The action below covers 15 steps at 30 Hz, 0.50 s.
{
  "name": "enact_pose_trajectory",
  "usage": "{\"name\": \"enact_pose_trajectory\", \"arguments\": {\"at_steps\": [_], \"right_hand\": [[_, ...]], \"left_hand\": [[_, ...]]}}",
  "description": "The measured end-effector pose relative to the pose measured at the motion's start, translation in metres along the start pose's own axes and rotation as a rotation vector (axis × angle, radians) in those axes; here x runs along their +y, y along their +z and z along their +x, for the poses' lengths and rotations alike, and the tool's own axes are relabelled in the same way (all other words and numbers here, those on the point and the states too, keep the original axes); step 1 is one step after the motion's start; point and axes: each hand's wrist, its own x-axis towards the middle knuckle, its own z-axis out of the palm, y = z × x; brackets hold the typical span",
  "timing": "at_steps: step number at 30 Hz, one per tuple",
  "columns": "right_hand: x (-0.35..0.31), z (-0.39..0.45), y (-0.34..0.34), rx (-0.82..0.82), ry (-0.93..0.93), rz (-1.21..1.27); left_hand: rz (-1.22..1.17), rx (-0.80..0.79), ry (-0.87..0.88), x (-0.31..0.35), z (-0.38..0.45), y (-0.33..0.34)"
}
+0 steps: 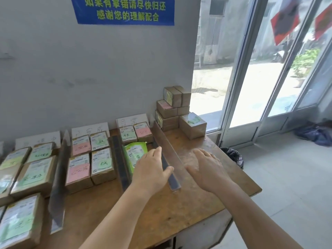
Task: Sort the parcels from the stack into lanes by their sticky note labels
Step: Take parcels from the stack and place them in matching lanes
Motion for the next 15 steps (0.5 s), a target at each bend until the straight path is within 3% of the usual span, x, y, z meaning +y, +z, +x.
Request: {"name": "enact_pose_trajectory", "arguments": {"at_steps": [15], "right_hand": [[0.039, 0.179, -0.04, 0.082, 0.05, 0.03]], "left_hand": [[-0.091, 0.036, -0.018, 0.008, 0.199, 0.026]]}}
